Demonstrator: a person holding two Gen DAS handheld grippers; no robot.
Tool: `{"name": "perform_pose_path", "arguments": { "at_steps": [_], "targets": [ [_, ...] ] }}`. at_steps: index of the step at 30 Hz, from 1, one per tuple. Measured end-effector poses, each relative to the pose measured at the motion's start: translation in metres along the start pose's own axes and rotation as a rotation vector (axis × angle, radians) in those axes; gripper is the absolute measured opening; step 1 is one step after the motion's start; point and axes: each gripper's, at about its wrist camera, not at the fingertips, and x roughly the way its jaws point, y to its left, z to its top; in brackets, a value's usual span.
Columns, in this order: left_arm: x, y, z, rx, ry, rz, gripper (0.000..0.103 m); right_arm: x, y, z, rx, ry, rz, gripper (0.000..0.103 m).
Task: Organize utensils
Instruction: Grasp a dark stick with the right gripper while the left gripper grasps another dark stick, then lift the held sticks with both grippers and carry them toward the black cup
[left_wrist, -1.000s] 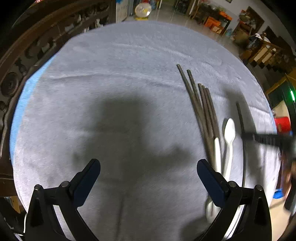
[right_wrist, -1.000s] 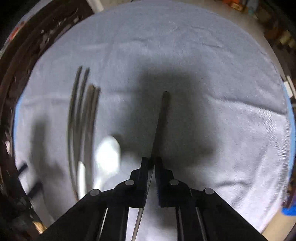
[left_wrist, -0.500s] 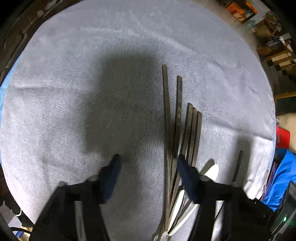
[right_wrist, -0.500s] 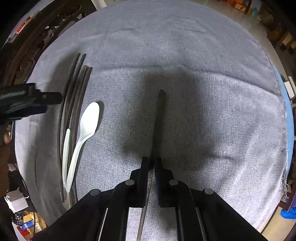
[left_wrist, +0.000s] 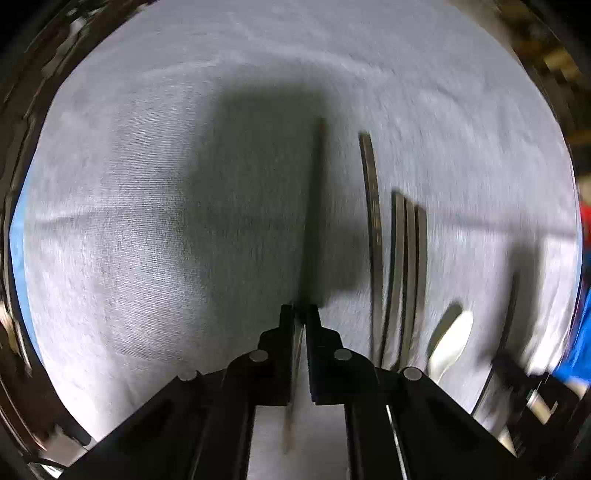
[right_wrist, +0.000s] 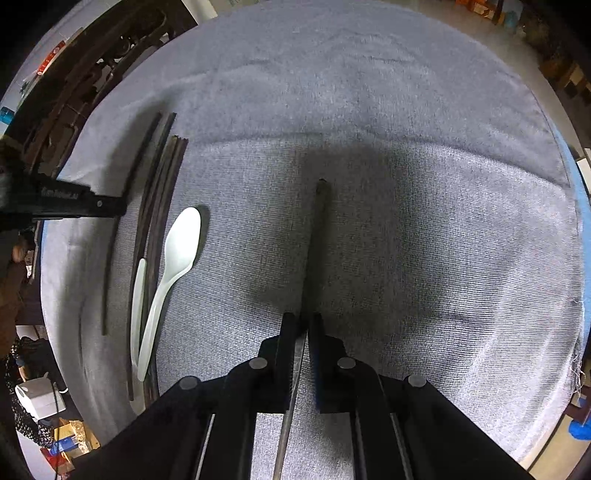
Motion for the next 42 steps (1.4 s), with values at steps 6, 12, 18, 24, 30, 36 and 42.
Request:
{"name": "perform_pose_path", "arguments": {
  "at_steps": [6, 12, 18, 24, 30, 36, 42],
  "targets": [
    [0.006, 0.017, -0.013, 0.115, 0.077, 0.033, 0.006, 0.001, 0.003, 0.007, -0.02, 0.048, -0.024, 0.01],
    [0.006, 0.018, -0.002, 0.111, 0.079, 0.062, 0.005, 0.005, 0.005, 0.021, -0.024, 0.113, -0.022, 0.01],
    [0.009, -0.003, 0.005, 0.124, 0.069, 0.074, 0.005, 0.011, 0.011, 0.035, -0.049, 0.144, -0.058, 0.01],
    [-0.002, 0.005, -0.032, 0.109, 0.009, 0.037, 0.005, -0.002, 0.007, 0.014, -0.005, 0.101, -0.028, 0.007],
    [-0.028, 0.022, -0.071, 0.078, -0.109, -0.059, 0.005, -0.032, -0.004, -0.012, 0.045, -0.005, 0.021, 0.007],
    [-0.059, 0.023, -0.115, 0.075, -0.233, -0.148, 0.005, -0.066, -0.002, -0.04, 0.062, -0.091, 0.034, 0.007],
    [-0.098, 0.041, -0.147, 0.058, -0.361, -0.2, 0.005, -0.094, 0.001, -0.073, 0.083, -0.2, 0.04, 0.007]
  ]
}}
